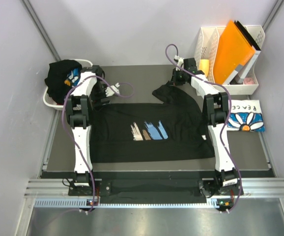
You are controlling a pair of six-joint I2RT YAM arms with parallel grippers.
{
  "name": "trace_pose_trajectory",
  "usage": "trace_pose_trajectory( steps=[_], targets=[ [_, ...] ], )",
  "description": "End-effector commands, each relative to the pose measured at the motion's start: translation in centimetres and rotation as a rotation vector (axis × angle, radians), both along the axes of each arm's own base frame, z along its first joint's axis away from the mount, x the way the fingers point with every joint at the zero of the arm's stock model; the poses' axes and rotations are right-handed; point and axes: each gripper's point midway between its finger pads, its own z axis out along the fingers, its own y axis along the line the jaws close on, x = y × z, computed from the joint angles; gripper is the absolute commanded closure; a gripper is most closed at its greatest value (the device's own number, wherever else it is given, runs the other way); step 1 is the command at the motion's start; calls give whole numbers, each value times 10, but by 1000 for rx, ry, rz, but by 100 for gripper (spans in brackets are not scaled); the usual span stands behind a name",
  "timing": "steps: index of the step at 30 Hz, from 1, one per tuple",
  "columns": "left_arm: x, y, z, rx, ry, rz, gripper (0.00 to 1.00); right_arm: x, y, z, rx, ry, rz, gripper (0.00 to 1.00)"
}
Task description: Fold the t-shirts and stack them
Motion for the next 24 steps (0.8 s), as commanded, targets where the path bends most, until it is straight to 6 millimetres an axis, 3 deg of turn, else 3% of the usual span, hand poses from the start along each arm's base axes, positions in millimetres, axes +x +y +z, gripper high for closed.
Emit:
trace_pose_trajectory(
  steps=[1, 5, 11, 20, 24],
  targets=[
    [-15, 7, -3, -55, 73, -19, 3, -12, 5, 6, -25, 16, 20, 100],
    [-24, 6, 4, -62, 109, -40, 3, -12, 6, 6, -26, 13, 24, 100],
    [-5, 11, 19, -68, 18, -30, 2, -12, 7, 6, -29, 11, 26, 100],
    [4, 12, 9, -67, -4, -24, 4, -13, 8, 6, -32, 10, 30, 100],
    [7, 5, 23, -91, -32, -42, 4, -13, 7, 6, -38, 8, 28, 100]
  ],
)
